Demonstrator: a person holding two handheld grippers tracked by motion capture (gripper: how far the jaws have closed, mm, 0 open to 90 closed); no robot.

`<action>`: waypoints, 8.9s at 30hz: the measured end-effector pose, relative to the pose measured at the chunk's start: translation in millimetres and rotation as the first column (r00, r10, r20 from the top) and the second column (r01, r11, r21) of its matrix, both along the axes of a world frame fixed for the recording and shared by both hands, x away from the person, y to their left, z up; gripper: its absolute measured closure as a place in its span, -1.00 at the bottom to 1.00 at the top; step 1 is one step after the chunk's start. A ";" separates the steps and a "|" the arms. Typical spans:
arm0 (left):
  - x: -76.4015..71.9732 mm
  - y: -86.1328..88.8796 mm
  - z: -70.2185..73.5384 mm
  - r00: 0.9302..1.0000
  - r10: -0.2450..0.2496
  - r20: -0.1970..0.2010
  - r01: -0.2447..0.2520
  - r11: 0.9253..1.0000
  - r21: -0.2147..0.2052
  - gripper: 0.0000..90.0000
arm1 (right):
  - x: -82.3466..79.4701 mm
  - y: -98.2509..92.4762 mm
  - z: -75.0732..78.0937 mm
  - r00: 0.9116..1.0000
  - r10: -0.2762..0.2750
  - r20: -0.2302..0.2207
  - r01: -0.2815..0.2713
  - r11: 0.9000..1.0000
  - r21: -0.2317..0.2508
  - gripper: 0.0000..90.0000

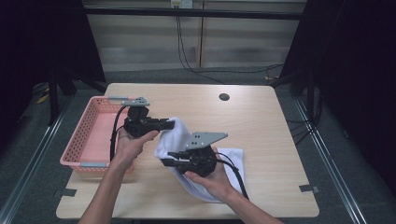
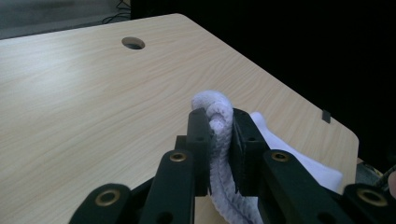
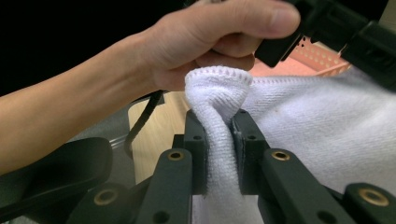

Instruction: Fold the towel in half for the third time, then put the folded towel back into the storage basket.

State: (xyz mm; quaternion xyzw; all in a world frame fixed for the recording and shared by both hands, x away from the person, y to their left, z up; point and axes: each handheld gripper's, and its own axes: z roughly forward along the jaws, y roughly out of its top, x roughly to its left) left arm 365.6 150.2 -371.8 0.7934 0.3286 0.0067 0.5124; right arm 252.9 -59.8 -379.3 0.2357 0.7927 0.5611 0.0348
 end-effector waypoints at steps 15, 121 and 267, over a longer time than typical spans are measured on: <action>9.8 -68.0 -24.5 0.998 -0.060 -0.031 0.061 0.998 0.023 0.76 | -9.7 -65.5 -26.0 0.989 -0.131 -0.062 0.134 0.990 0.045 0.72; -117.2 -85.2 -119.2 0.956 -0.287 -0.068 0.293 0.895 0.338 0.25 | 61.0 -188.4 -123.3 0.915 -0.362 -0.181 0.286 0.895 -0.343 -0.25; -62.3 228.4 0.3 0.953 0.300 0.036 -0.299 0.954 -0.031 0.58 | 223.0 126.6 27.6 0.979 -0.055 -0.196 0.032 0.992 -0.122 0.53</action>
